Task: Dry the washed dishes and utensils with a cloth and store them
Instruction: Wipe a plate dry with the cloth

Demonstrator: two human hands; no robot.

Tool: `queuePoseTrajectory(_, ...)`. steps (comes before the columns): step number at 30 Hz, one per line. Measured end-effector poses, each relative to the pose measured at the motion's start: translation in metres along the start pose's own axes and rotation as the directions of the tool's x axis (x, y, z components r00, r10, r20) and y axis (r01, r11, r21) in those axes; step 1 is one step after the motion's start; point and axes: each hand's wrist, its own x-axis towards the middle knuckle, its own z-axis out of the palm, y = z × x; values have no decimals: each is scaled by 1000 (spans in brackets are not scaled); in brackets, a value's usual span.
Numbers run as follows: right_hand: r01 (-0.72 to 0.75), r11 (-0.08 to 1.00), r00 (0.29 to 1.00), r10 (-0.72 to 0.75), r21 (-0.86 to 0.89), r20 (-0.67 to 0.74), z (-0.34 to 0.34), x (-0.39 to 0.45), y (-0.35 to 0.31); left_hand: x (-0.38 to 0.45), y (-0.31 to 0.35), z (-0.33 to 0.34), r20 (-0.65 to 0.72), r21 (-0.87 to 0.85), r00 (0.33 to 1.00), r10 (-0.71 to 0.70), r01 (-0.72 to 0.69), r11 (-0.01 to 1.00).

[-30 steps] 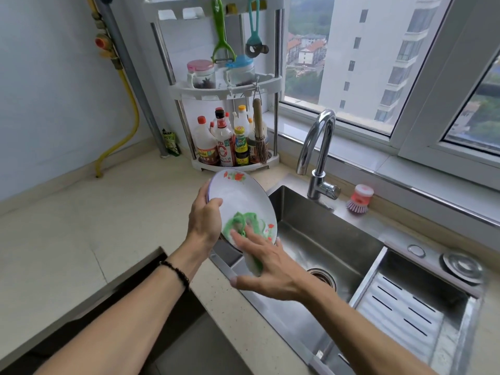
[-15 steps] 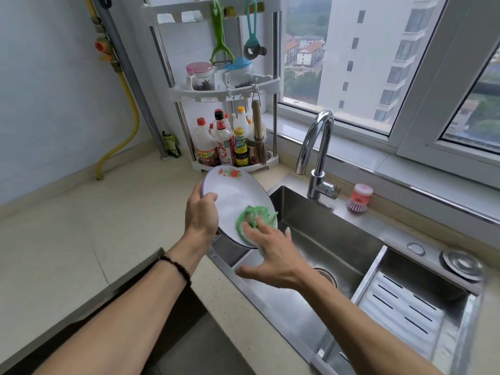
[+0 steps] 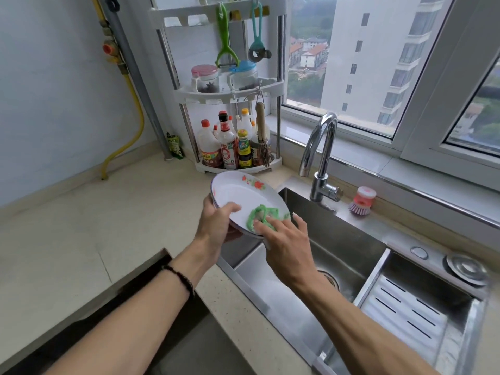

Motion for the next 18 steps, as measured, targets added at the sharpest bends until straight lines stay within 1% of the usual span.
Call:
queuePoseTrajectory(1, -26, 1000, 999, 27, 17, -22, -1, 2, -6, -3, -7, 6, 6, -33, 1000, 24, -23, 999)
queuePoseTrajectory(2, -43, 998, 999, 45, 46, -29, -3, 4, -15, -4, -12, 12, -27, -56, 998, 51, -53, 997)
queuePoseTrajectory(4, -20, 990, 1000, 21, 137, -9, -12, 3, -28, -2, -12, 17, -145, -64, 983, 117, -127, 990)
queuePoseTrajectory(5, 17, 978, 999, -23, 206, 27, -15, 1, -29, -1, -9, 17, -184, -46, 973, 138, -149, 988)
queuePoseTrajectory(6, 33, 967, 994, -59, 254, 94, -19, 0, -27, 2, -6, 15, -202, -24, 968, 151, -159, 987)
queuePoseTrajectory(8, -33, 955, 938, -73, 296, 339, -26, -1, -11, 6, -1, 7, -189, 14, 969, 162, -163, 987)
queuePoseTrajectory(9, -70, 958, 917, -49, 280, 397, -25, 2, 1, 6, 1, 5, -178, 34, 970, 165, -161, 986)
queuePoseTrajectory(11, -176, 942, 898, 35, 284, 438, -23, 10, 16, 2, 4, 5, -168, 85, 969, 180, -168, 982)
queuePoseTrajectory(12, -216, 924, 890, 53, 317, 452, -23, 14, 14, 1, 5, 6, -181, 96, 965, 191, -176, 980)
queuePoseTrajectory(13, -230, 903, 886, 40, 362, 462, -25, 14, 7, 1, 5, 6, -203, 83, 962, 185, -171, 982)
queuePoseTrajectory(15, -206, 868, 881, -37, 452, 472, -28, 10, -9, 4, 8, 4, -218, 39, 960, 174, -169, 985)
queuePoseTrajectory(17, -211, 844, 860, -79, 493, 504, -30, 3, -10, 8, 12, -2, -161, 41, 971, 175, -170, 985)
queuePoseTrajectory(18, -226, 856, 850, -60, 465, 524, -28, 4, -3, 10, 13, -5, -128, 69, 975, 182, -175, 982)
